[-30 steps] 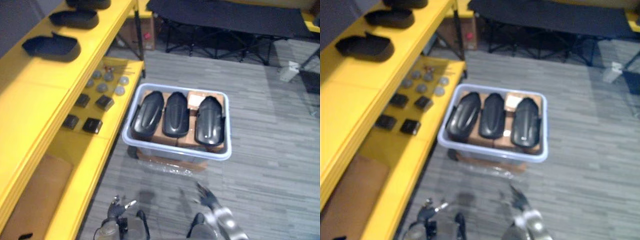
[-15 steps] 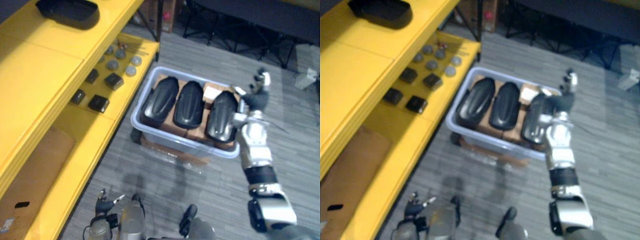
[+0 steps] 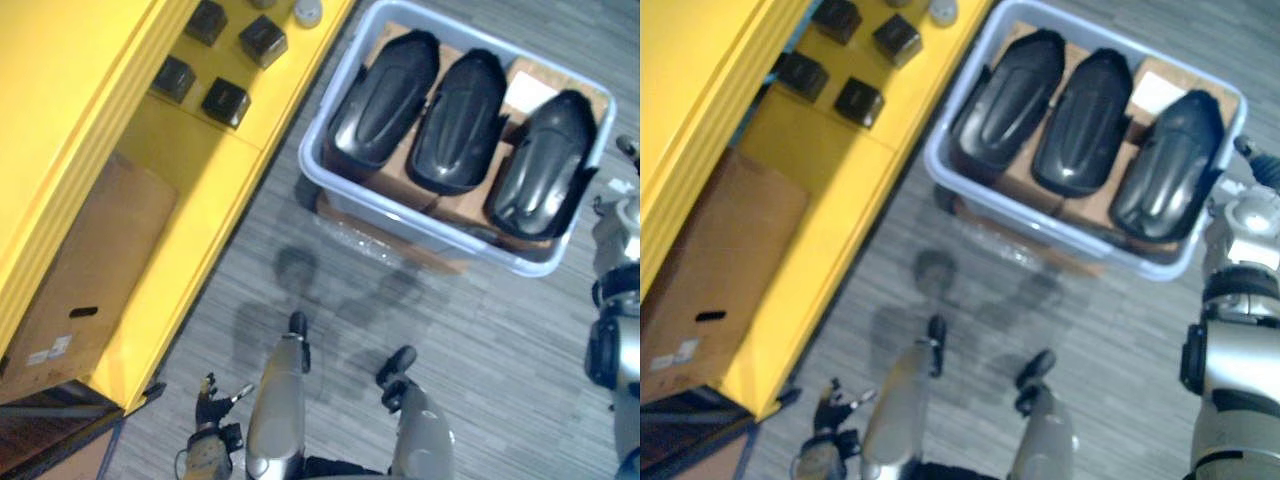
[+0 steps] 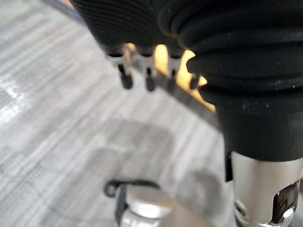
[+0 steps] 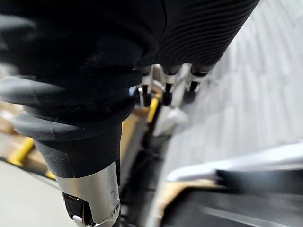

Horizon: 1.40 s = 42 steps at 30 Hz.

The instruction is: Walk over and take plastic housings, then place them on the shelf

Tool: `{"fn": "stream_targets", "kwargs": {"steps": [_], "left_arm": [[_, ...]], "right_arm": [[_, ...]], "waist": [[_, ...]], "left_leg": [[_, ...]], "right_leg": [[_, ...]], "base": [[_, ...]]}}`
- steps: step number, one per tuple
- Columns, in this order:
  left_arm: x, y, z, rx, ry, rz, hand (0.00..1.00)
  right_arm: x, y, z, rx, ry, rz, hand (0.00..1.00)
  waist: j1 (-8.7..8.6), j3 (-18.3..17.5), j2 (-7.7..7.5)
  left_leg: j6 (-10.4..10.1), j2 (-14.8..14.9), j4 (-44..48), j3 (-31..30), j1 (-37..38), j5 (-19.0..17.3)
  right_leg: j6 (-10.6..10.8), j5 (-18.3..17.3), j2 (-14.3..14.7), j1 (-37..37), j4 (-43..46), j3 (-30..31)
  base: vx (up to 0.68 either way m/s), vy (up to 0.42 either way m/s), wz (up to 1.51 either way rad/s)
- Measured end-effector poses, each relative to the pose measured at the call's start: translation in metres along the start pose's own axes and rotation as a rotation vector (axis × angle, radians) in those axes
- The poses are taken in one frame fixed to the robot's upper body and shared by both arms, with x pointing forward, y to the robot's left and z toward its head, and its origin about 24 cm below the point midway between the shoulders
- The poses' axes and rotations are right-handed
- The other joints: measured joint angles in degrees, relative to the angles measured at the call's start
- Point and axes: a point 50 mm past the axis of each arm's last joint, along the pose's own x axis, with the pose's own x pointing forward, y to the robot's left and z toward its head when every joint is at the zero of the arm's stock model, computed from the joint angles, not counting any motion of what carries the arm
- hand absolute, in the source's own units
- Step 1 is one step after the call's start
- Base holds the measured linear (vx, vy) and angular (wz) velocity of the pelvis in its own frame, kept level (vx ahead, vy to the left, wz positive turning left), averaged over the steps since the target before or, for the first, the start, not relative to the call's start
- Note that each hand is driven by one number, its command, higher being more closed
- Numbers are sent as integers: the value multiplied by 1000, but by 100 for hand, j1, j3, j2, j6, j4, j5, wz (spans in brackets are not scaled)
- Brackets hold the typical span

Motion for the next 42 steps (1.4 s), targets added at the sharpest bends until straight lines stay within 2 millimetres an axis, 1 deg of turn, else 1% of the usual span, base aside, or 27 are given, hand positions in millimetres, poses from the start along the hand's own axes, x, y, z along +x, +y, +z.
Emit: {"fn": "stream_targets", "kwargs": {"steps": [1,3,5,6,8,10,12,16,18,20,23,27,31,32,37,40,42], "left_arm": [[0,-2,0,-2,-4,-7,0],[-1,-4,2,2,-22,-21,0],[-1,-4,2,-12,-25,-23,0],[-1,-5,2,-25,-21,-26,0],[-1,-6,2,-27,-21,-33,0],[-2,-9,1,-33,-21,-44,0],[-3,-10,1,-47,-26,-47,0],[-4,-15,1,-44,-34,-65,0],[-4,-15,1,-64,-29,-66,0],[-5,-17,0,-77,-21,-68,0],[-6,-17,-2,-74,-12,-72,0],[-7,-20,-5,-80,2,-93,0],[-8,-19,-9,-103,24,-96,0],[-8,-18,-10,-104,28,-96,0],[-8,-19,-8,-112,9,-115,0],[-7,-18,-7,-141,7,-109,0],[-7,-18,-7,-144,6,-107,0]], "right_arm": [[1,-2,-5,-17,27,3,0],[3,-7,-6,-50,41,-3,0],[6,-15,-4,-64,50,-8,0],[9,-20,0,-69,49,-14,0],[11,-24,1,-78,58,-9,0],[11,-27,-6,-95,99,-8,0],[11,-30,-14,-129,138,-14,0],[10,-30,-17,-143,159,-13,0],[11,-31,-14,-156,149,-3,0],[13,-33,-6,-170,127,-7,0],[14,-32,-3,-190,113,-3,0],[16,-37,7,-243,71,-16,0],[16,-36,10,-274,54,-12,0],[16,-35,10,-283,50,-10,100],[18,-39,12,-312,53,-20,100],[21,-52,17,-369,68,-33,100],[22,-53,17,-389,73,-27,100]], "waist": [[-2,1,1],[2,7,14],[2,22,43],[1,44,87],[-6,46,111],[-4,38,149],[10,60,222],[14,79,364],[17,80,426],[29,82,491],[44,95,551],[146,89,655],[242,86,661],[256,86,661],[276,85,663],[288,84,664],[290,84,664]], "left_leg": [[0,-6,7,7,1,0],[0,-10,6,7,-5,0],[1,-11,8,12,-16,0],[1,-12,7,9,-41,0],[11,-25,1,23,-119,35],[10,-27,-3,19,-177,58],[15,-33,-6,24,-208,72],[22,-36,-10,15,-247,85],[29,-40,-11,3,-337,105],[35,-72,-19,-6,-459,161],[38,-95,-8,-30,-507,173],[47,-117,73,-82,-678,178],[54,-115,128,-118,-812,182],[54,-115,149,-122,-815,181],[57,-122,226,-210,-914,175],[57,-110,282,-273,-984,172],[57,-101,286,-269,-983,172]], "right_leg": [[0,0,-1,-2,1,8],[1,-7,-2,-12,9,9],[-16,-37,-19,-59,73,15],[-25,-55,-33,-99,128,16],[-37,-69,-69,-225,203,27],[-50,-77,-80,-296,240,29],[-61,-84,-99,-360,286,40],[-62,-93,-107,-405,313,35],[-66,-96,-116,-499,351,32],[-74,-101,-163,-653,423,29],[-79,-127,-203,-706,502,21],[-85,-185,-270,-862,653,3],[-93,-206,-277,-981,717,-14],[-94,-208,-278,-978,726,-13],[-104,-238,-284,-987,774,-101],[-118,-271,-283,-1016,838,-134],[-125,-276,-284,-1026,858,-128]], "base": [[0,0,0],[0,0,0],[-35,8,-1],[-42,6,-1],[-39,2,-2],[0,0,0],[0,0,0],[0,0,0],[-10,4,2],[-9,4,5],[-10,4,6],[-20,7,7],[-7,0,2],[0,0,0],[-7,3,6],[-9,-3,6],[0,0,0]]}}
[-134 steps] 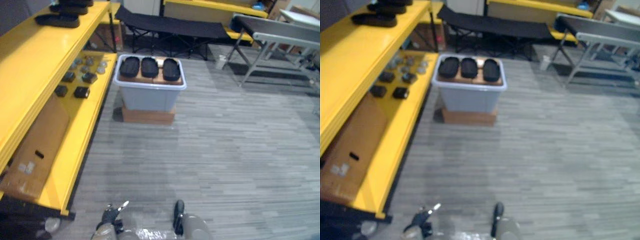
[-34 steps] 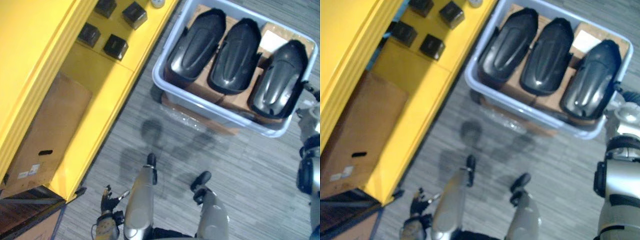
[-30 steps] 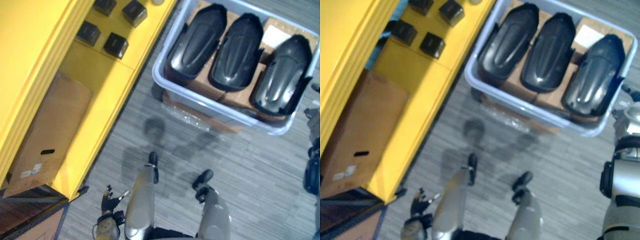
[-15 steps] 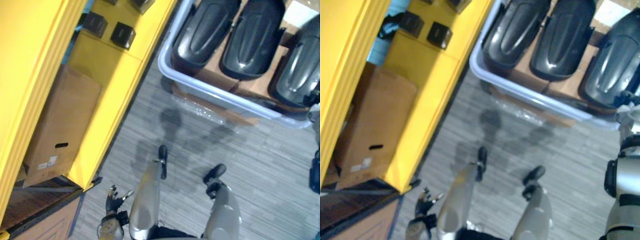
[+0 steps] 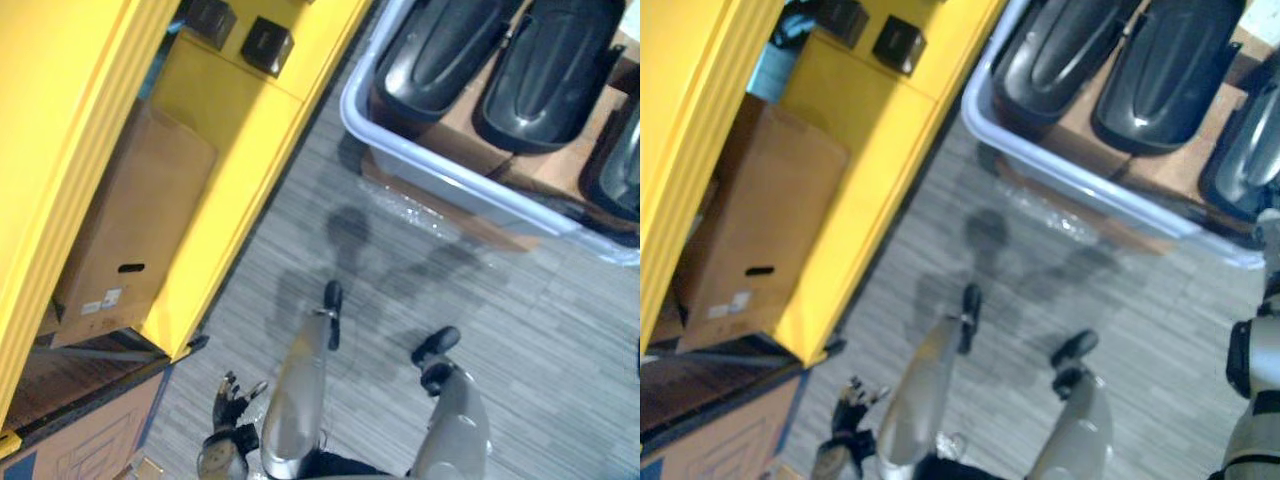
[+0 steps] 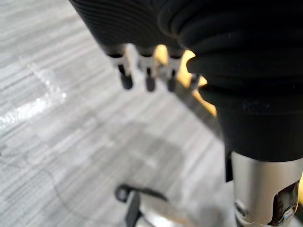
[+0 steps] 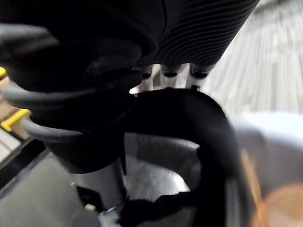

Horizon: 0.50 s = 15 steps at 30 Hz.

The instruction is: Walk over and take plastic housings, then place them on the shelf

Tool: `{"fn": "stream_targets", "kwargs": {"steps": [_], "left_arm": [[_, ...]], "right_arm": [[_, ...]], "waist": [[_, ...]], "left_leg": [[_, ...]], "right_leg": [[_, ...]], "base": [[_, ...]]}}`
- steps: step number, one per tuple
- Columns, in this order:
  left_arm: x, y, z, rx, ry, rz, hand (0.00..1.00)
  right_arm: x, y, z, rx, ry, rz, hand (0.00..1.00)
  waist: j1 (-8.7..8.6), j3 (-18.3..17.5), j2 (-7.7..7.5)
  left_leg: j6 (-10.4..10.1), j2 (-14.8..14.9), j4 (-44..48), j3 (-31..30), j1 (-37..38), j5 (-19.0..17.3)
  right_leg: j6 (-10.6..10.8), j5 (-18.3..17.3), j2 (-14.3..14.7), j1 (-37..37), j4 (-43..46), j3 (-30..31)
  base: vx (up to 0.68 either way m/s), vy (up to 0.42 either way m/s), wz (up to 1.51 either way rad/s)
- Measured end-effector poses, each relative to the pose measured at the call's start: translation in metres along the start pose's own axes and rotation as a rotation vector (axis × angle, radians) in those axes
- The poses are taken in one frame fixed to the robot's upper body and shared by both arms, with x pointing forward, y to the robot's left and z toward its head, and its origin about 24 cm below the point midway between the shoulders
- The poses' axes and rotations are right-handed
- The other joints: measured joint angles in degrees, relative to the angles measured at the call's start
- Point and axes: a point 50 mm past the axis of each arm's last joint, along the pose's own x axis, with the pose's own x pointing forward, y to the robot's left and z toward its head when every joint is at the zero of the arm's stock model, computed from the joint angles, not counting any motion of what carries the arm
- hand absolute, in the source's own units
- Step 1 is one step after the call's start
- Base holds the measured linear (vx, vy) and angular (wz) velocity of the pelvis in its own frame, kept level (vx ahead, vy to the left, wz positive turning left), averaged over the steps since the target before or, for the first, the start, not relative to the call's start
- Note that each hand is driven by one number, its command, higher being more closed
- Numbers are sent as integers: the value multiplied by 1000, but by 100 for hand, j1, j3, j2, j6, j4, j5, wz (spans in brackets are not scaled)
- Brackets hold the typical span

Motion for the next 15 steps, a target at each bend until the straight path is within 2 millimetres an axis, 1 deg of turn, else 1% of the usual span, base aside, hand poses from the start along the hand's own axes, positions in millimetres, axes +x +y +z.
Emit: {"fn": "stream_targets", "kwargs": {"steps": [5,10,12,15], "left_arm": [[0,0,1,-16,-10,-1,0],[0,-1,3,-40,-16,2,0],[1,-2,6,-46,-33,-5,0],[2,-5,13,-67,-62,-16,0]], "right_arm": [[0,0,-2,-120,4,-5,100],[0,-3,-3,-235,7,-51,100],[0,-4,-3,-314,-5,-74,100],[-1,-4,1,-386,-40,-106,100]], "waist": [[25,-1,1],[34,-1,1],[36,-1,1],[36,-2,3]], "left_leg": [[1,19,-9,-8,1,1],[2,18,-17,-9,14,5],[1,10,-30,-5,77,8],[-9,4,-117,-2,190,22]], "right_leg": [[-34,-30,1,-24,47,1],[-29,-26,0,3,32,-5],[-18,-18,1,67,9,-10],[-5,-8,19,183,-70,-20]], "base": [[0,0,0],[0,0,0],[0,0,0],[0,0,0]]}}
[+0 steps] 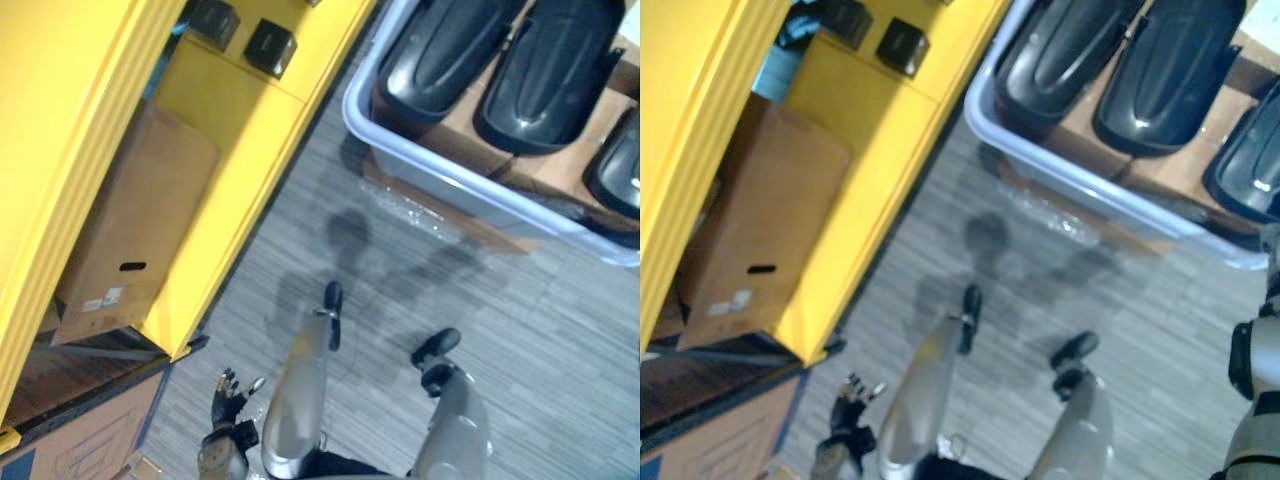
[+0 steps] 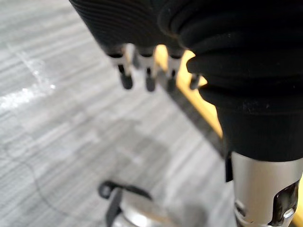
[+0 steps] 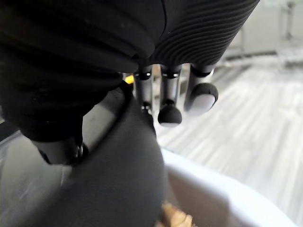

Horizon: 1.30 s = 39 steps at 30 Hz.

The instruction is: Walk over and take plastic housings, then place them on the shelf

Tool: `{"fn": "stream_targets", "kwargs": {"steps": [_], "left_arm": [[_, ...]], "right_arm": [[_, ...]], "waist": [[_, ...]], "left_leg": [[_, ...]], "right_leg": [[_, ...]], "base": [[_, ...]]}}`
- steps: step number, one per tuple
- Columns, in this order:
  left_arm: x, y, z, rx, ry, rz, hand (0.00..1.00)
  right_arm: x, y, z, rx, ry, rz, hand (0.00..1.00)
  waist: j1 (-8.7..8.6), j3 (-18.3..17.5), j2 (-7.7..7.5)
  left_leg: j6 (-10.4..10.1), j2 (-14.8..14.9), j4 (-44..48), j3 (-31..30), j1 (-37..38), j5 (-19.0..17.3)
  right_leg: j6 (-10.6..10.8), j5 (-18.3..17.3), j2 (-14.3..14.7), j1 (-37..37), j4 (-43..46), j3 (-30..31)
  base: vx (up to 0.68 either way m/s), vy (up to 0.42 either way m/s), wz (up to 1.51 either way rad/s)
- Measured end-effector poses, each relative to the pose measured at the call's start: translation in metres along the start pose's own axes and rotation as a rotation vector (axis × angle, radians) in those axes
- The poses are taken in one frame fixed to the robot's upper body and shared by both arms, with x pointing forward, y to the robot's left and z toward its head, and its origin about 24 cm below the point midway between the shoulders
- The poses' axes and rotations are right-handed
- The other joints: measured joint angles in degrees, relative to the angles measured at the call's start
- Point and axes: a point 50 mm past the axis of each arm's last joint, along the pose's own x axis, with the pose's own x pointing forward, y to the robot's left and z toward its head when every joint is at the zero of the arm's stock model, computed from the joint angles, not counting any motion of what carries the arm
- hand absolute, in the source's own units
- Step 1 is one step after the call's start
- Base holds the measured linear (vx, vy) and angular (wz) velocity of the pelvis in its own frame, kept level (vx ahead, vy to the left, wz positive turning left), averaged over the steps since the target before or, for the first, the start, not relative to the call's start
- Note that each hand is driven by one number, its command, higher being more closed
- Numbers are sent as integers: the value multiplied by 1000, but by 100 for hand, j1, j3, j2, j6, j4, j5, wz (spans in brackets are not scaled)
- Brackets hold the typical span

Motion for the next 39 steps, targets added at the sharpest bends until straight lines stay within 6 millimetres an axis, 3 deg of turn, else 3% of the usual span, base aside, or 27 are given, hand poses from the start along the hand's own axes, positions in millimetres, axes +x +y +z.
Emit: {"fn": "stream_targets", "kwargs": {"steps": [8,13,16,18,21,25,30,34,39], "left_arm": [[6,-4,33,-180,-145,30,0],[6,7,91,-287,-392,175,0],[-5,11,135,-295,-591,231,0],[-21,12,173,-253,-772,254,0],[-33,17,200,-229,-883,264,0],[-41,15,214,-222,-924,209,0],[-41,-16,217,-203,-846,-71,0],[-38,-73,215,-131,-716,-370,0],[-30,-125,225,-35,-627,-566,0]], "right_arm": [[-9,8,27,-43,-139,-63,100],[-25,25,47,-29,-249,-75,100],[-38,43,47,18,-290,-57,100],[-49,57,36,75,-296,-41,100],[-61,67,20,139,-279,-55,100],[-73,68,0,193,-272,-101,100],[-98,70,23,218,-466,-105,100],[-155,90,68,229,-848,31,100],[-212,116,91,248,-1130,189,100]], "waist": [[-35,-1,-6],[-70,-6,-207],[-147,-16,-483],[-216,-42,-815],[-336,-199,-1076],[-431,-595,-1250],[-540,-1261,-1233],[-608,-1568,-1221],[-647,-1736,-1239]], "left_leg": [[-50,56,-189,-28,347,43],[-145,75,-550,-38,764,188],[-210,72,-902,-35,1225,303],[-274,66,-1307,-38,1640,450],[-317,41,-1670,4,2099,552],[-339,-15,-2032,137,2520,606],[-346,-73,-2436,305,3096,621],[-358,-119,-2858,488,3614,711],[-325,-200,-3199,628,3828,880]], "right_leg": [[22,38,141,416,-283,-107],[16,34,217,759,-446,-169],[14,33,283,1156,-657,-230],[6,50,371,1510,-911,-298],[20,87,425,1878,-1138,-313],[74,184,490,2238,-1490,-321],[137,404,584,2774,-2071,-300],[157,544,607,3101,-2333,-249],[175,658,569,3101,-2425,-123]], "base": [[16,-7,2],[17,-40,5],[17,-48,6],[33,-77,9],[50,-45,-1],[74,0,-5],[87,6,-11],[53,11,-14],[-14,24,-14]]}}
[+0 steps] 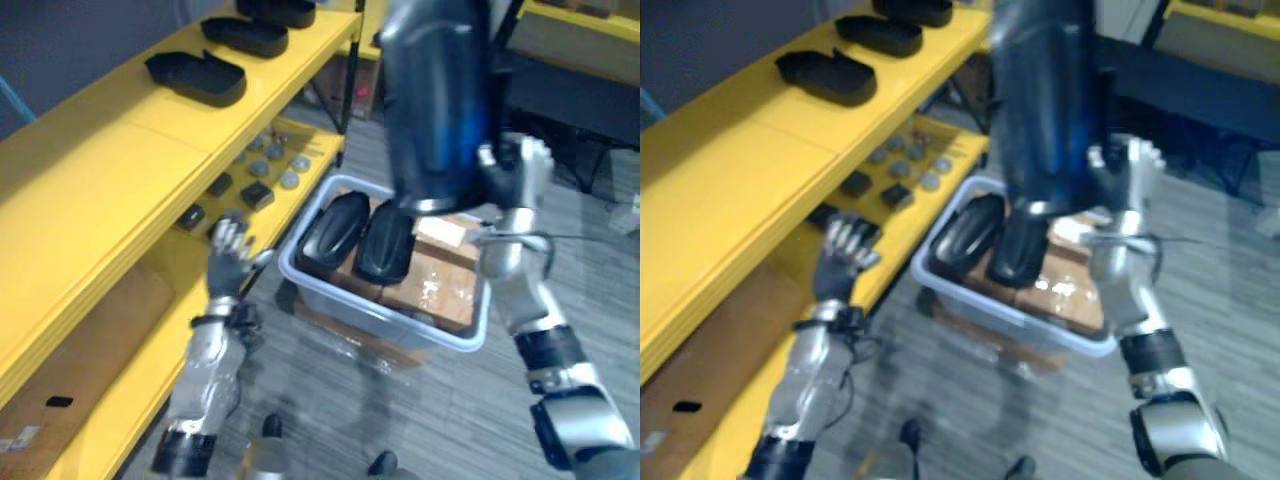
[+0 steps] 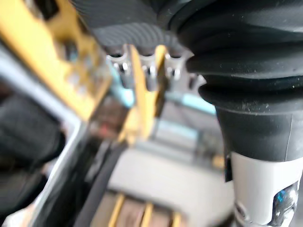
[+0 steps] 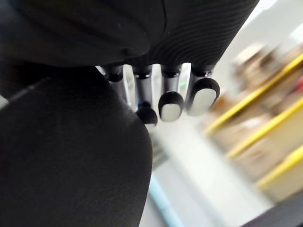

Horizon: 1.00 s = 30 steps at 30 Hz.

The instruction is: Walk over and take plastic housings, then place them on the shelf

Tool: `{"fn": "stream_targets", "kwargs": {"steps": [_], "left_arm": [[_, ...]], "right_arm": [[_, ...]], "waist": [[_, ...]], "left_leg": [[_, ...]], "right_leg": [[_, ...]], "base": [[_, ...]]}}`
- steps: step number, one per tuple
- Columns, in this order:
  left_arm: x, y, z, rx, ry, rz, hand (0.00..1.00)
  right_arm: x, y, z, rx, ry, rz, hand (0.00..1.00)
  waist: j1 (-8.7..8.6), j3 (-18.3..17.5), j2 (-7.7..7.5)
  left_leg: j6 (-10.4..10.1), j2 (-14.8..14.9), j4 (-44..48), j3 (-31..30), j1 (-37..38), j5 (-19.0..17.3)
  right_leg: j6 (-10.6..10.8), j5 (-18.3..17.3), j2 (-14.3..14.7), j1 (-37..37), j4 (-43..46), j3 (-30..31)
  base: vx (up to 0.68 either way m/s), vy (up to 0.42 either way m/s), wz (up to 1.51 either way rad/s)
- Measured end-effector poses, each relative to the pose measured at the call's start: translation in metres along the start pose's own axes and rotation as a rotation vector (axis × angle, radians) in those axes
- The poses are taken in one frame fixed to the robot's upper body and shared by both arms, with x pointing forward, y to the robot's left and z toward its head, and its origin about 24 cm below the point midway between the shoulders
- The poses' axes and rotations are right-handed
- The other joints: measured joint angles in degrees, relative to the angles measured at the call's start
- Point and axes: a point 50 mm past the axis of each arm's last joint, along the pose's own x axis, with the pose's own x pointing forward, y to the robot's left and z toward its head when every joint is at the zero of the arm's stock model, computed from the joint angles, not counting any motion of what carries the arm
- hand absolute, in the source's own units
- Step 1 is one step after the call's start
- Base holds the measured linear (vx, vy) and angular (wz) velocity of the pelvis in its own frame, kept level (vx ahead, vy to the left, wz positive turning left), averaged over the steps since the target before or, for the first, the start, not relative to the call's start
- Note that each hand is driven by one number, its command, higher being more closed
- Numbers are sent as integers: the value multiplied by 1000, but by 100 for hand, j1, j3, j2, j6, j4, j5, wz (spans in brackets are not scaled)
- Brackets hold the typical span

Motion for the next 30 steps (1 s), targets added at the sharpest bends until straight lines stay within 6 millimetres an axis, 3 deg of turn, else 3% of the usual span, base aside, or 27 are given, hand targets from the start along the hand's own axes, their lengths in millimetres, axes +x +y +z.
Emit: {"fn": "stream_targets", "kwargs": {"steps": [3,8,19,30], "left_arm": [[17,-12,-5,-31,71,-66,0],[19,-7,-22,-74,176,-48,0],[16,-6,-33,-131,245,-69,0],[16,-4,-28,-155,214,-35,0]], "right_arm": [[-5,16,23,29,-128,46,100],[-16,35,50,65,-276,110,100],[-19,43,45,38,-277,170,100],[-33,53,26,-28,-205,198,100]], "waist": [[-51,-30,-6],[-157,-339,-11],[-260,-452,-29],[-268,-591,-194]], "left_leg": [[7,1,-106,20,121,62],[0,-8,-173,153,179,81],[3,8,-391,137,287,277],[-1,4,-392,131,285,294]], "right_leg": [[-14,99,9,98,-112,26],[-6,132,35,107,-245,140],[-49,190,127,166,-351,137],[-43,216,135,177,-387,137]], "base": [[-28,10,-5],[-10,-1,-11],[-26,-3,0],[0,0,0]]}}
